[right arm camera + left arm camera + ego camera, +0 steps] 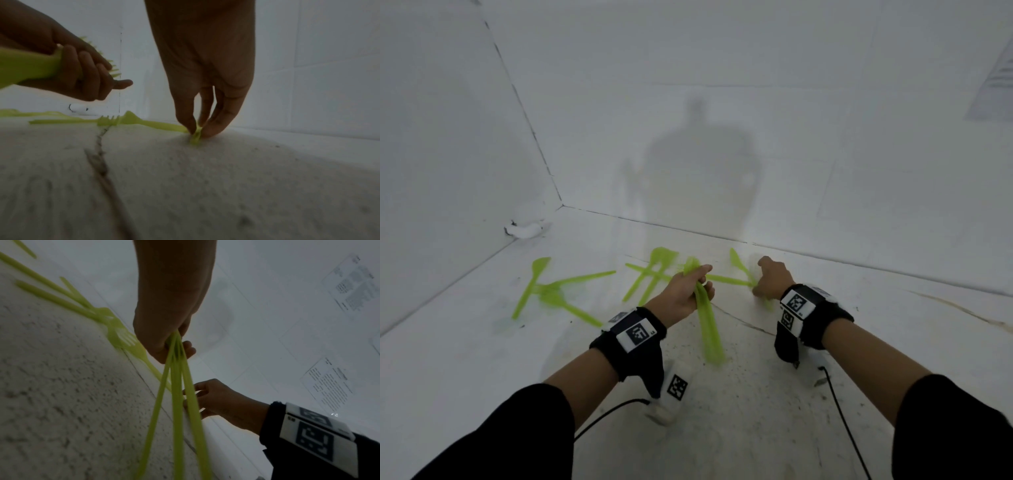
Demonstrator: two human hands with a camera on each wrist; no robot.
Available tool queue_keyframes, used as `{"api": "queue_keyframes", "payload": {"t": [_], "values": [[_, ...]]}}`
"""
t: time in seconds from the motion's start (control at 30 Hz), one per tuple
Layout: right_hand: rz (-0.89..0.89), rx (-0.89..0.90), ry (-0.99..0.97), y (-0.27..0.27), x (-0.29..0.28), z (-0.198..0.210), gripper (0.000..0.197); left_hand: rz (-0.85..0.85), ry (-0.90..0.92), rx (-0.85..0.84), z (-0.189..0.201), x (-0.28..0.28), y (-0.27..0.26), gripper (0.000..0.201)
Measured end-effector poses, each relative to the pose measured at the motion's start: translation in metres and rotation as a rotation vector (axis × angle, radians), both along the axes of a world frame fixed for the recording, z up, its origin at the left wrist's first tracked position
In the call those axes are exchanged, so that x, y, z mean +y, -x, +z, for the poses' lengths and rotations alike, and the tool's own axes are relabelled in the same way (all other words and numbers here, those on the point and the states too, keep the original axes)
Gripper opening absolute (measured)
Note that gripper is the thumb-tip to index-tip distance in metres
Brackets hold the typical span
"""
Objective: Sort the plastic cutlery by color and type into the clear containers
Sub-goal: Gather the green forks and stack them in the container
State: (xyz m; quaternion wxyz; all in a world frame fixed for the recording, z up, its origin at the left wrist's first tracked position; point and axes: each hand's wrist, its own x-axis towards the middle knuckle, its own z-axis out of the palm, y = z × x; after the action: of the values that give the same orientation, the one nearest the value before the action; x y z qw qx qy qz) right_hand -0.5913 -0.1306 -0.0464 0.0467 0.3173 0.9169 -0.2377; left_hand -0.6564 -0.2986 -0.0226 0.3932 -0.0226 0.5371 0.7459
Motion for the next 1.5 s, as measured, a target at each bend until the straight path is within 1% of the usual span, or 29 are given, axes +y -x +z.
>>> {"api": "queue_keyframes", "payload": {"t": [0.07,0.2,0.23,0.33,0.4,0.47,0.57,0.63,0.7,0.77,0.87,0.97,1.03,1.1,1.23,1.3,1.4,1.43,1.5], "values": [[-0.027,0.043,0.100,-0.006,-0.001,0.003,0.043,-0.026,-0.005,0.019,0.002,0.002,-0.005,0.013],[-0.106,0.273,0.220,-0.028,-0.010,0.013,0.010,-0.103,0.021,0.097,0.006,0.006,-0.016,0.022],[-0.123,0.310,0.241,-0.036,-0.014,0.019,0.006,-0.117,0.038,0.106,0.008,0.007,-0.019,0.027],[-0.175,0.406,0.390,-0.066,-0.027,0.043,0.010,-0.134,0.050,0.115,0.017,0.013,-0.034,0.035],[-0.195,0.465,0.461,-0.092,-0.034,0.060,0.016,-0.172,0.045,0.131,0.025,0.020,-0.050,0.037],[-0.217,0.522,0.451,-0.121,-0.038,0.072,0.020,-0.238,0.031,0.155,0.032,0.027,-0.067,0.032],[-0.289,0.586,0.504,-0.173,-0.042,0.082,0.016,-0.358,-0.001,0.155,0.040,0.036,-0.099,0.022],[-0.319,0.618,0.559,-0.217,-0.045,0.087,0.015,-0.428,-0.007,0.140,0.046,0.044,-0.126,0.024],[-0.344,0.642,0.563,-0.266,-0.050,0.091,0.018,-0.510,0.008,0.157,0.052,0.052,-0.160,0.023],[-0.368,0.641,0.518,-0.320,-0.055,0.095,0.018,-0.608,0.019,0.186,0.054,0.063,-0.200,0.019],[-0.431,0.628,0.462,-0.402,-0.062,0.100,0.021,-0.763,0.044,0.237,0.056,0.080,-0.272,0.013],[-0.515,0.619,0.448,-0.478,-0.068,0.096,0.019,-0.920,0.055,0.274,0.057,0.090,-0.350,0.014],[-0.566,0.613,0.444,-0.523,-0.072,0.093,0.026,-0.994,0.055,0.279,0.055,0.092,-0.398,0.014],[-0.614,0.615,0.432,-0.563,-0.074,0.089,0.038,-1.037,0.047,0.291,0.053,0.092,-0.442,0.014],[-0.665,0.639,0.434,-0.629,-0.077,0.086,0.059,-1.085,0.039,0.362,0.049,0.094,-0.511,0.014],[-0.670,0.640,0.452,-0.655,-0.075,0.086,0.074,-1.092,0.040,0.387,0.049,0.096,-0.536,0.014],[-0.670,0.631,0.441,-0.680,-0.063,0.086,0.103,-1.104,0.043,0.406,0.052,0.104,-0.563,0.014],[-0.674,0.632,0.431,-0.686,-0.056,0.087,0.110,-1.113,0.043,0.419,0.054,0.108,-0.570,0.014],[-0.688,0.660,0.443,-0.695,-0.040,0.087,0.113,-1.125,0.042,0.457,0.057,0.118,-0.581,0.013]]}}
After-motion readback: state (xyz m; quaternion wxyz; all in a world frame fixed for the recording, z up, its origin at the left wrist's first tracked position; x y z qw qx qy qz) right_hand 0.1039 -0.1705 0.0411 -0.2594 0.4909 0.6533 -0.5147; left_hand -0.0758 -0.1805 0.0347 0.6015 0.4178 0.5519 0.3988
